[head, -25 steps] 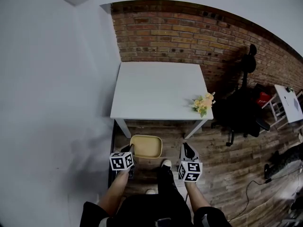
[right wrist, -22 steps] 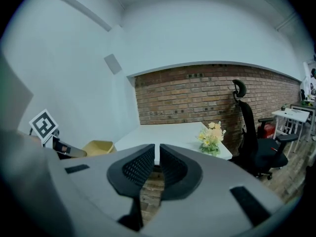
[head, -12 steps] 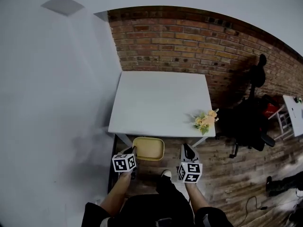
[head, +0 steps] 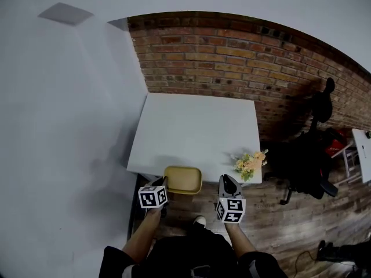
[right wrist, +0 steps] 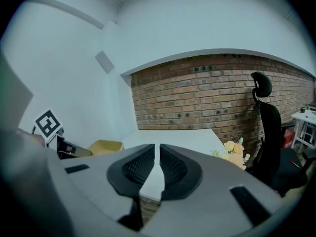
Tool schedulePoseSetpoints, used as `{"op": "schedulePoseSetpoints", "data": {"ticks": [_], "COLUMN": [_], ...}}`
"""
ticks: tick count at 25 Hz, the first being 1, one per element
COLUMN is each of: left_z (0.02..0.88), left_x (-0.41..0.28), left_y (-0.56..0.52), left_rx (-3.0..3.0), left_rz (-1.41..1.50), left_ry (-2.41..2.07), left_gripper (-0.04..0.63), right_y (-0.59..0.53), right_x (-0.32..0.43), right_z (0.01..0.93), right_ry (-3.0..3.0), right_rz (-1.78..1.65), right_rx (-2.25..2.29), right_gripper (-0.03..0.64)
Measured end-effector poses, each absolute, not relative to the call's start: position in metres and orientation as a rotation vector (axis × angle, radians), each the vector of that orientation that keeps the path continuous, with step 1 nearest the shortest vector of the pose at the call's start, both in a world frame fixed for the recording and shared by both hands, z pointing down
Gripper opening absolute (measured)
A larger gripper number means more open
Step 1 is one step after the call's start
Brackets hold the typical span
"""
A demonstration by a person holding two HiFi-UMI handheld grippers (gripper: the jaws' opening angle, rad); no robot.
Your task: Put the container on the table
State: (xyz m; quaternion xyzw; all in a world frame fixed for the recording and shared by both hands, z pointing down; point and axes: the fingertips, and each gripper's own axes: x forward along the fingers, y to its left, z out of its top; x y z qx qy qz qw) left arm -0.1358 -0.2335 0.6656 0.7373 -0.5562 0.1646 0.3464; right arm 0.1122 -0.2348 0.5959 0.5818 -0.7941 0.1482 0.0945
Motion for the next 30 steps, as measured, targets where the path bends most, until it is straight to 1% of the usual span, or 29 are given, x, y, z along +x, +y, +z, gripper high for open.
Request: {"op": "schedulePoseSetpoints", "data": {"ticks": [8, 21, 30], "left_z": [0.663, 0.663, 0.675], "left_x": [-0.115, -0.099, -0.092], "left_y": [-0.268, -0.294, -0.341], "left_rx": [1.897, 1.904, 1.888], "left_rz": [0.412, 0.421, 0.402], "left_ry": [-1.465, -1.483, -1.473], "left_gripper": [0.022, 0.022, 0.022], "right_y": [-0.263, -0.280, -0.321], "right_x": [0.126, 0.133, 0.138], "right_z": [0.600, 0.600, 0.603], "right_ry": [-2.381, -2.397, -2.387], "right_rz": [0.465, 0.466, 0.454], "right_rx": [1.694, 1.684, 1.680], "right_gripper": [0.026, 0.026, 0.026]}}
